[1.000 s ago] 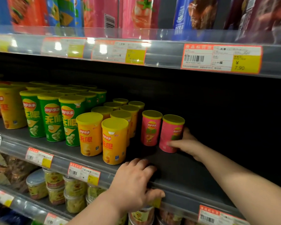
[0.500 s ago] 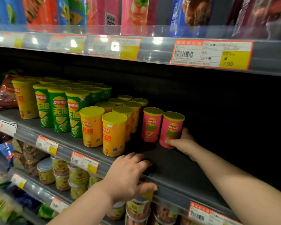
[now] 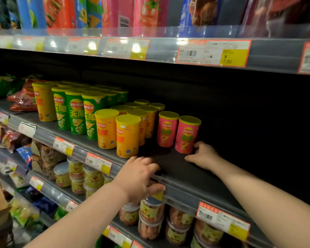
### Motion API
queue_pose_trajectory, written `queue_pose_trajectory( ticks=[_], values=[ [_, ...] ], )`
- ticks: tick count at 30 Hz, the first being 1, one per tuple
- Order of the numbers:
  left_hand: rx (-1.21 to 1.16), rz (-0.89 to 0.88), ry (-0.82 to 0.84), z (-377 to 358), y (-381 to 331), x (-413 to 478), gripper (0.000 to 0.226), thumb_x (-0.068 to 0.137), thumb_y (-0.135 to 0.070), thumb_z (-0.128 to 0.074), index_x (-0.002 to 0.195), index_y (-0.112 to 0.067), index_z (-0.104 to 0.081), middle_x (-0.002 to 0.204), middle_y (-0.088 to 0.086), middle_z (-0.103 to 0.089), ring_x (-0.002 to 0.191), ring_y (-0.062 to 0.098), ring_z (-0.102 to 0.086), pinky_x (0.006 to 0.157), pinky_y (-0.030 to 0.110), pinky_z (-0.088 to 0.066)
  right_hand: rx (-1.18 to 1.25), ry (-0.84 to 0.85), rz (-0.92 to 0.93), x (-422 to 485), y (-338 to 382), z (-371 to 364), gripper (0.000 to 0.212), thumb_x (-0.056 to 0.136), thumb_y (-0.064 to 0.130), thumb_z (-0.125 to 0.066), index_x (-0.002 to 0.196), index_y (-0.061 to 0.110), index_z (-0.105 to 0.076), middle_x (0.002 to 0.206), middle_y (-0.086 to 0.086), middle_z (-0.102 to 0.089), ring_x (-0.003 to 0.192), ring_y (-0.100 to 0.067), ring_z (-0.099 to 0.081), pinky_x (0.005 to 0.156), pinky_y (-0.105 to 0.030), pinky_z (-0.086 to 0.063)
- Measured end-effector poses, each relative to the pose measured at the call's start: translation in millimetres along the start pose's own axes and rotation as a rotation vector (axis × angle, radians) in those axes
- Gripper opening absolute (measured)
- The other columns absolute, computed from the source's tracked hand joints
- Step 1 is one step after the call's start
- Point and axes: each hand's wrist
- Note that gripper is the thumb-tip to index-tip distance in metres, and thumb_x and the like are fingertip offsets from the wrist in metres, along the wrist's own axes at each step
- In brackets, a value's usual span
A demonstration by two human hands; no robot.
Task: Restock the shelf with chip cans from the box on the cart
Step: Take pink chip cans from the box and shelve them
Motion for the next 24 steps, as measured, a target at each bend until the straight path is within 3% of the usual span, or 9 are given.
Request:
queue_pose_trajectory(
  ticks=[3, 5, 7, 9, 11, 13, 17, 24],
  values=[
    [0.005, 0.017, -0.039, 0.4, 2.1, -7.2, 0.072, 0.077, -0.07, -0.027, 0.13, -0.027, -0.051, 0.126, -0.005, -0.052, 0.12, 0.018, -0.048, 0.104, 0.032, -0.035, -0.073, 0.031, 0.073, -19.8, 2.7, -0.7, 0.057, 0.082, 0.031, -0.068, 0.132, 0.014, -0.047, 0.126, -0.006, -0.054, 0.112, -0.021, -0.055, 0.091, -0.028, -0.046],
    [-0.017, -0.004, -0.03, 3.4, 3.6, -15.2, 0.058, 0.075, -0.059, -0.04, 0.11, -0.02, -0.064, 0.104, 0.0, -0.063, 0.097, 0.024, -0.063, 0.084, 0.033, -0.051, -0.18, 0.054, 0.113, -34.5, 8.6, -0.9, 0.054, 0.085, 0.037, -0.064, 0.133, 0.02, -0.046, 0.13, -0.001, -0.052, 0.114, -0.019, -0.054, 0.091, -0.027, -0.045],
    [-0.059, -0.021, -0.074, 3.8, 13.1, -26.5, 0.054, 0.071, -0.054, -0.045, 0.102, -0.015, -0.067, 0.095, 0.002, -0.065, 0.084, 0.026, -0.066, 0.071, 0.033, -0.055, -0.289, 0.058, 0.147, -50.5, 17.2, -2.9, 0.051, 0.087, 0.042, -0.06, 0.133, 0.025, -0.046, 0.134, 0.001, -0.05, 0.117, -0.019, -0.052, 0.091, -0.028, -0.045],
    [-0.073, 0.004, -0.106, 8.1, 15.7, -40.0, 0.055, 0.074, -0.053, -0.047, 0.11, -0.015, -0.064, 0.109, 0.006, -0.063, 0.096, 0.029, -0.064, 0.077, 0.036, -0.054, -0.346, 0.049, 0.208, -67.4, 27.3, -7.8, 0.048, 0.088, 0.046, -0.057, 0.132, 0.027, -0.046, 0.135, 0.001, -0.048, 0.119, -0.02, -0.05, 0.092, -0.031, -0.045],
    [-0.075, 0.079, -0.047, 13.0, 17.0, -55.6, 0.06, 0.084, -0.052, -0.049, 0.133, -0.018, -0.049, 0.136, 0.005, -0.048, 0.125, 0.029, -0.047, 0.099, 0.038, -0.042, -0.374, 0.013, 0.291, -84.9, 39.4, -15.1, 0.046, 0.089, 0.047, -0.055, 0.13, 0.027, -0.048, 0.134, 0.002, -0.049, 0.12, -0.02, -0.049, 0.095, -0.034, -0.045],
    [-0.028, 0.122, 0.025, 15.7, 24.0, -73.5, 0.062, 0.09, -0.049, -0.048, 0.144, -0.021, -0.035, 0.148, 0.001, -0.034, 0.136, 0.023, -0.032, 0.108, 0.034, -0.03, -0.426, -0.028, 0.37, -102.3, 55.4, -23.8, 0.043, 0.09, 0.046, -0.052, 0.129, 0.028, -0.05, 0.13, 0.004, -0.051, 0.119, -0.02, -0.048, 0.096, -0.036, -0.044],
    [-0.037, 0.152, 0.098, 20.5, 41.5, -117.6, 0.06, 0.085, -0.051, -0.039, 0.134, -0.017, -0.045, 0.135, 0.004, -0.042, 0.127, 0.026, -0.039, 0.103, 0.034, -0.035, -0.481, -0.012, 0.478, -134.3, 91.6, -52.0, 0.039, 0.09, 0.044, -0.049, 0.125, 0.029, -0.052, 0.123, 0.003, -0.054, 0.115, -0.023, -0.048, 0.094, -0.037, -0.042],
    [0.007, 0.251, 0.192, 16.7, 76.0, -199.8, 0.048, 0.089, -0.054, -0.046, 0.122, -0.019, -0.047, 0.12, 0.001, -0.045, 0.115, 0.024, -0.044, 0.093, 0.036, -0.039, -0.547, 0.118, 0.605, -186.1, 137.0, -124.5, 0.035, 0.088, 0.042, -0.049, 0.115, 0.02, -0.056, 0.116, -0.002, -0.057, 0.112, -0.027, -0.052, 0.09, -0.039, -0.045]
  ],
)
Point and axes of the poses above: each hand's wrist, its own x-axis towards the middle knuckle, its own z-axis out of the back of the hand, y = z × x
